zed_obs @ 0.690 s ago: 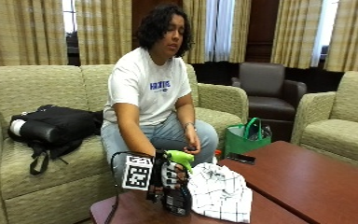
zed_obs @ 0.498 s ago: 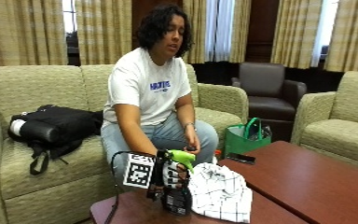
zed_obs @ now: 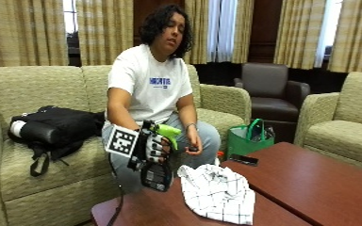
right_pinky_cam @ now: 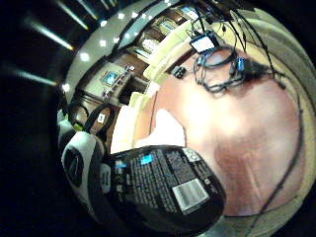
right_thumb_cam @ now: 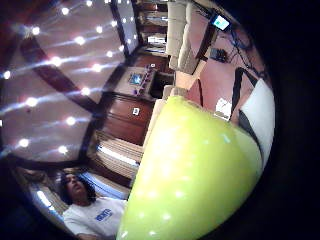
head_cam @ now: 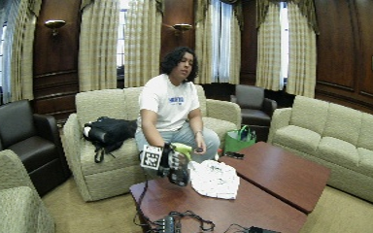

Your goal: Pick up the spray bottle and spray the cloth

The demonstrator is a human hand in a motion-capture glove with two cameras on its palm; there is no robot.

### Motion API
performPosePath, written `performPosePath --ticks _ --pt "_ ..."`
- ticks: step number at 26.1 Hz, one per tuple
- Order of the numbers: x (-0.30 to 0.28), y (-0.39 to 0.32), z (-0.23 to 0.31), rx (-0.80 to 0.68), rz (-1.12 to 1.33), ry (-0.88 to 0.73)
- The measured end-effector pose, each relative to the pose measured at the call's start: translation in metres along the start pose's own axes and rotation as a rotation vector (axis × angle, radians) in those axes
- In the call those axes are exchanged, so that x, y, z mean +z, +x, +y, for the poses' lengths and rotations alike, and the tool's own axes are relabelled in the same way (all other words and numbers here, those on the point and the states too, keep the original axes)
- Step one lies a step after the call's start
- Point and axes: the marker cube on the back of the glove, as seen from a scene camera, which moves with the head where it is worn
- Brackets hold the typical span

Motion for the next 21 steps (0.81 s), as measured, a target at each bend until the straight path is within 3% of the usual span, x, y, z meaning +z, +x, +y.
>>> performPosePath --ticks 9,15,21 --pt "-0.058 -0.086 -0.029 0.061 0.167 -0.029" --pt "-0.051 -0.128 -0.036 0.021 0.409 -0.423" --pt "-0.021 -0.156 -0.045 -0.014 0.691 -0.597"
